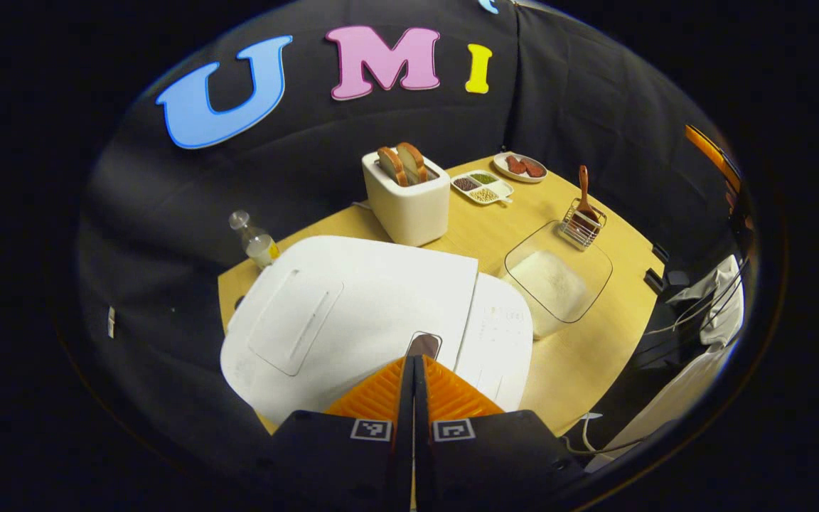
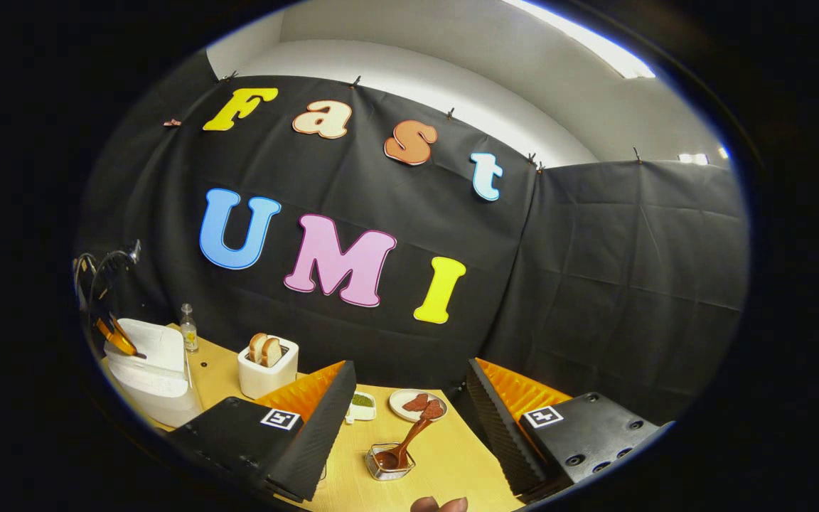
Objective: Close the left gripper, press the button to open the rice cooker; take a wooden spoon from the chopstick holder with the right hand, scoop a spoonful of rice and pour it into the rice cooker, then put the wooden spoon back into the chopstick holder.
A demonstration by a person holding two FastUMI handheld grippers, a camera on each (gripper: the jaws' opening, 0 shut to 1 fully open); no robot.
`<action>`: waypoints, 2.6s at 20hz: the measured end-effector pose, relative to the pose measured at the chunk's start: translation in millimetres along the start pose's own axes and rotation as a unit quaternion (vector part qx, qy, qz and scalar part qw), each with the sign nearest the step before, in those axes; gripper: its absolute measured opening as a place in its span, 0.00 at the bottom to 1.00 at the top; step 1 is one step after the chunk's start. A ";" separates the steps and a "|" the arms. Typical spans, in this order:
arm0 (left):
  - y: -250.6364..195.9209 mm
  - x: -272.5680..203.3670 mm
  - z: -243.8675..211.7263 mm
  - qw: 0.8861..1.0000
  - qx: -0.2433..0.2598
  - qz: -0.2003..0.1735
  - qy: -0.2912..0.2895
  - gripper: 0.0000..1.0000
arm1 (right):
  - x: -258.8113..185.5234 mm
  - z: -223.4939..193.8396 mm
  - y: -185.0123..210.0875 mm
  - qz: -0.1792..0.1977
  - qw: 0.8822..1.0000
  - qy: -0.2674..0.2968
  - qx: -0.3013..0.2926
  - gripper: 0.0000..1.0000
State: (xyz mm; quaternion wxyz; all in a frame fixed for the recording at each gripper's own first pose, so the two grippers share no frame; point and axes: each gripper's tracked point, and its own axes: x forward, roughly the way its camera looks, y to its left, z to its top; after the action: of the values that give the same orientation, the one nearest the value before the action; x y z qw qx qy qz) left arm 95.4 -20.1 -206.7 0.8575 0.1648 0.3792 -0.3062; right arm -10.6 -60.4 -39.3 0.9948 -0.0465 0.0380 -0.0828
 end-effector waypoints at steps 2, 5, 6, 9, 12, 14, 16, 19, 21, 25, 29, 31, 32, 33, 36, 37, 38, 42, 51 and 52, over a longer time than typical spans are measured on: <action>14.9 -21.5 27.1 0.998 0.005 0.039 -0.053 0.08 | -1.5 0.5 -1.5 -0.001 1.000 -0.002 0.002 0.98; 47.3 -66.6 76.5 0.979 0.001 0.123 -0.165 0.07 | -4.1 -2.6 -6.0 -0.003 1.000 0.003 0.007 0.98; 57.7 -83.7 90.1 0.967 -0.005 0.155 -0.203 0.08 | -5.3 -2.1 -6.6 -0.003 1.000 0.004 0.009 0.98; 64.2 -121.7 108.9 0.939 -0.022 0.208 -0.275 0.11 | -9.9 3.3 -7.7 0.000 1.000 -0.003 0.007 0.98; 58.8 -142.0 116.6 0.917 -0.032 0.240 -0.318 0.16 | -16.0 4.6 -9.6 0.001 1.000 -0.007 0.007 0.98; 46.2 -156.0 120.0 0.903 -0.055 0.238 -0.354 0.54 | -18.5 4.8 -9.5 0.003 1.000 -0.007 0.008 0.98; 28.2 -173.4 115.2 0.893 -0.083 0.220 -0.384 0.81 | -21.8 3.2 -10.5 0.006 1.000 -0.006 0.005 0.98; 35.4 -194.4 112.0 0.866 -0.127 0.246 -0.416 0.96 | -25.1 2.7 -10.6 0.012 1.000 -0.006 0.007 0.98; 23.3 -199.7 105.9 0.861 -0.141 0.245 -0.423 0.96 | -27.6 3.7 -10.9 0.017 1.000 -0.009 0.008 0.98; 4.8 -207.0 96.6 0.862 -0.142 0.252 -0.416 0.98 | -31.6 1.3 -12.7 0.032 0.999 -0.014 0.012 0.98; -21.0 -220.2 99.8 0.857 -0.130 0.269 -0.419 0.98 | -29.0 -9.5 -22.0 0.050 0.998 -0.017 0.022 0.97; -32.2 -224.7 101.6 0.853 -0.130 0.280 -0.421 0.98 | -23.6 -23.3 -23.8 0.065 0.997 -0.006 0.028 0.97; -37.2 -227.3 100.3 0.851 -0.132 0.287 -0.420 0.98 | -20.8 -29.6 -25.6 0.073 0.997 0.000 0.030 0.98; -42.7 -229.9 98.2 0.849 -0.137 0.291 -0.419 0.98 | -16.6 -35.7 -28.6 0.078 0.996 0.005 0.031 0.98; -61.6 -230.0 93.4 0.847 -0.159 0.293 -0.413 0.98 | -4.8 -54.8 -41.0 0.087 0.995 0.020 0.033 0.98; -66.8 -230.5 91.7 0.846 -0.167 0.293 -0.412 0.98 | -0.3 -62.1 -42.2 0.094 0.995 0.027 0.038 0.98; -71.6 -229.7 88.2 0.846 -0.173 0.294 -0.410 0.98 | 3.2 -70.3 -45.6 0.098 0.994 0.034 0.043 0.98; -80.7 -233.1 74.8 0.843 -0.178 0.327 -0.389 0.98 | 22.3 -109.4 -61.6 0.111 0.990 0.068 0.052 0.98; -128.5 -244.8 83.3 0.833 -0.173 0.360 -0.382 0.98 | 64.9 -203.0 -71.5 0.171 0.973 0.135 0.082 0.98; -134.3 -244.4 85.1 0.833 -0.174 0.364 -0.379 0.98 | 68.9 -211.3 -68.3 0.183 0.969 0.141 0.084 0.98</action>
State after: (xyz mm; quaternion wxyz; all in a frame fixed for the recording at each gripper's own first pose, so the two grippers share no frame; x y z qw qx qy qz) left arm -73.4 -68.0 26.2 0.9980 0.0100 -0.0156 0.0602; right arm 28.6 -157.3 -247.0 0.9780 0.0572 0.1783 0.0915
